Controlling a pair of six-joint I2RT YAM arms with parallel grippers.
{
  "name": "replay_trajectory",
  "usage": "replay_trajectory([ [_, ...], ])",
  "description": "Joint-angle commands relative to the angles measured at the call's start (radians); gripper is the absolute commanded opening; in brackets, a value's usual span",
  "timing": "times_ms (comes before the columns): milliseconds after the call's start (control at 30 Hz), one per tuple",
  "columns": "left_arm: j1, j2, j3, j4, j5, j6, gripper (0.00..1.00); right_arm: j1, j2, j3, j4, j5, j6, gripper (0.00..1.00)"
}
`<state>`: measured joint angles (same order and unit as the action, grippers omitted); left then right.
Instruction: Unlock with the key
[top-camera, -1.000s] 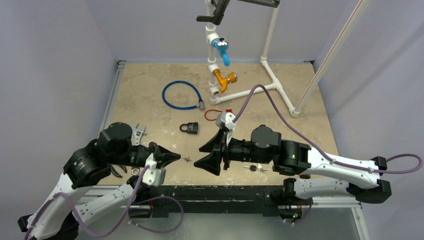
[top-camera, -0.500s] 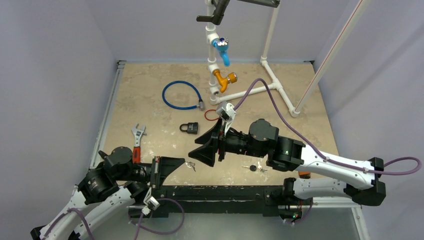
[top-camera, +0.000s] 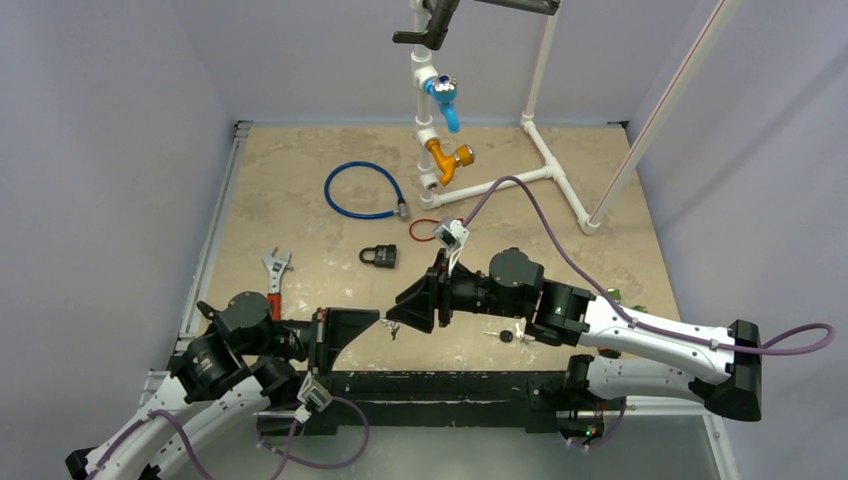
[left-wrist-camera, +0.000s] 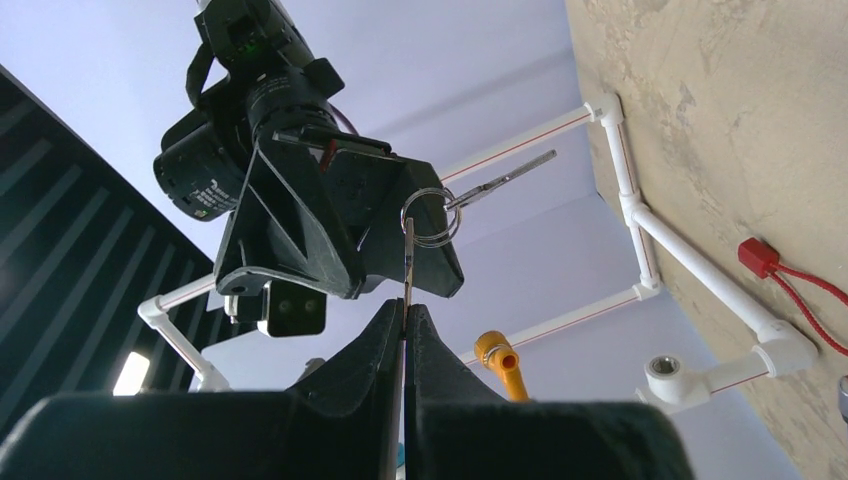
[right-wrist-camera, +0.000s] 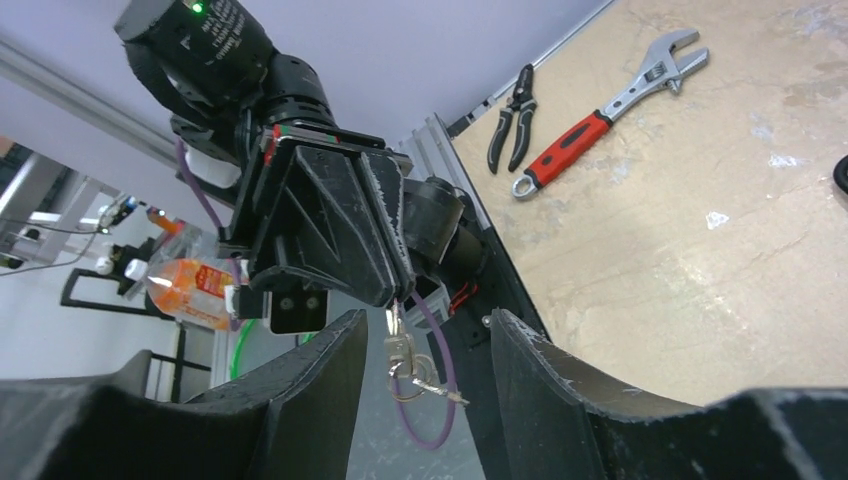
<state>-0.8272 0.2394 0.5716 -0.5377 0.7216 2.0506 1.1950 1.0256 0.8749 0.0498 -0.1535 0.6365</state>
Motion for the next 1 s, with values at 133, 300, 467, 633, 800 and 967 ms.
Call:
replay_trajectory([
  [133, -0.003, 0.024, -0.020, 0.099, 0.001, 0.419, 0.00, -0.009, -0.035, -0.041, 0.128, -0.089, 0.056, 0.38],
  [300, -0.003, 0.037, -0.030, 0.129, -0.027, 0.424, 0.00, -0.013, -0.002, -0.042, 0.160, -0.143, 0.068, 0.36],
  [467, -0.003, 0.027, -0.031, 0.123, -0.039, 0.422, 0.00, -0.021, 0.005, -0.036, 0.147, -0.142, 0.068, 0.35],
  [633, -0.003, 0.025, -0.035, 0.136, -0.044, 0.415, 0.00, -0.035, 0.008, -0.035, 0.122, -0.140, 0.068, 0.34],
  [800, -0.003, 0.029, -0.036, 0.154, -0.047, 0.414, 0.00, -0.057, 0.006, -0.063, 0.148, -0.172, 0.098, 0.32],
  [967, -0.003, 0.041, -0.039, 0.185, -0.053, 0.416, 0.00, -0.077, 0.015, -0.077, 0.187, -0.223, 0.127, 0.23],
])
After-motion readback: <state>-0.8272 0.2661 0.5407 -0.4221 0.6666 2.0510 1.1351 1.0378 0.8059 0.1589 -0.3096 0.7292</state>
